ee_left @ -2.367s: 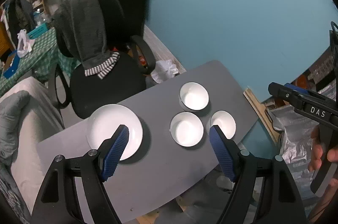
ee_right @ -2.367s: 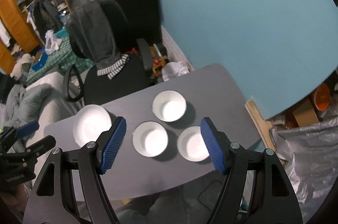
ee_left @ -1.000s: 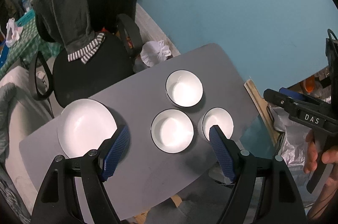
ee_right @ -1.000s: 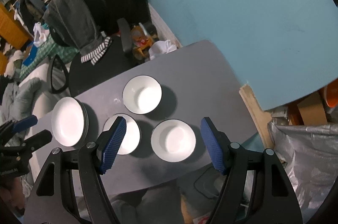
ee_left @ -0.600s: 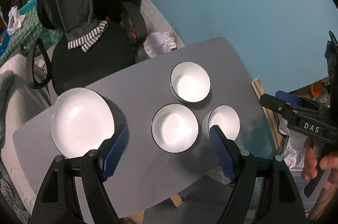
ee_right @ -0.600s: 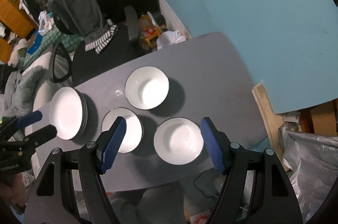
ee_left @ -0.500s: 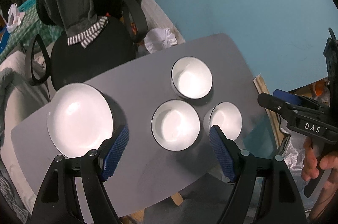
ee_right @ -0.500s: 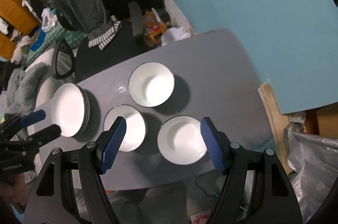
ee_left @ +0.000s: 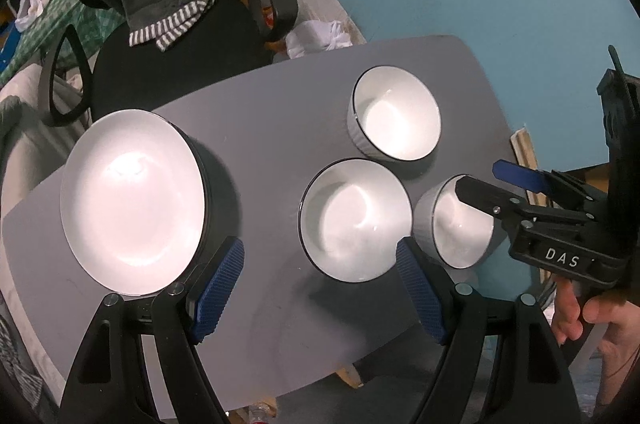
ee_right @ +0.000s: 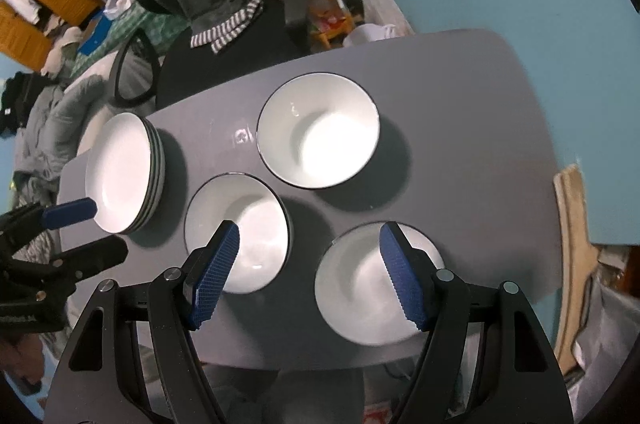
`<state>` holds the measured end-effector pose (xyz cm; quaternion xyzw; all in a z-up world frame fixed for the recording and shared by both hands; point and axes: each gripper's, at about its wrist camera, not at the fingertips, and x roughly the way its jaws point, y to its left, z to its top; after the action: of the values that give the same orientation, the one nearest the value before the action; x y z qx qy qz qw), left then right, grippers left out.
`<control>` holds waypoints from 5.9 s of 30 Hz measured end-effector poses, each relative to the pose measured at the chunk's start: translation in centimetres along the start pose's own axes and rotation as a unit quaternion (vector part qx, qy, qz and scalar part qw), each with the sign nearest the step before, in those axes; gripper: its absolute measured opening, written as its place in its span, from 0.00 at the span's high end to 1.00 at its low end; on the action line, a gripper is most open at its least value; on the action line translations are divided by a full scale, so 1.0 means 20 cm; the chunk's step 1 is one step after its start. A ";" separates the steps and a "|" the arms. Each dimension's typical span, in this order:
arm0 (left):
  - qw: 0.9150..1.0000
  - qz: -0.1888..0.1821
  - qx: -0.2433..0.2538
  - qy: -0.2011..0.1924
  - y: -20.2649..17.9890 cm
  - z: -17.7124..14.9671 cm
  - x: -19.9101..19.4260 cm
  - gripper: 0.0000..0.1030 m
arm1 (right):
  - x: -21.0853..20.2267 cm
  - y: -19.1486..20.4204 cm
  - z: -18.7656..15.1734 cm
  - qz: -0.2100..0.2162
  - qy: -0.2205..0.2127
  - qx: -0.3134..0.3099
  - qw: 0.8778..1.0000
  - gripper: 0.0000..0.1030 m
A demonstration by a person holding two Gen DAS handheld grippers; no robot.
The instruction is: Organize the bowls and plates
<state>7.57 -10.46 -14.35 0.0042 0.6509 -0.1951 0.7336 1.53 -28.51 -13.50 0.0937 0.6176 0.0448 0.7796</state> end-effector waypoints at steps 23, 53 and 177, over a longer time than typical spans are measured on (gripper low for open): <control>0.998 0.021 -0.048 0.031 0.10 -0.09 0.33 0.23 | 0.35 0.05 0.02 0.069 0.092 -0.084 0.990 0.43; 0.985 -0.011 -0.163 0.056 0.11 -0.17 0.60 0.74 | 0.55 0.08 0.01 0.056 0.138 -0.142 0.979 0.85; 0.993 0.030 -0.065 0.095 -0.11 0.54 0.60 0.88 | 0.34 -0.29 0.46 0.070 0.175 0.027 0.982 0.82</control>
<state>18.21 -18.60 -23.66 -0.0060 0.7284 -0.1291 0.6728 11.70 -33.66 -19.14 0.1486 0.7376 0.0978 0.6514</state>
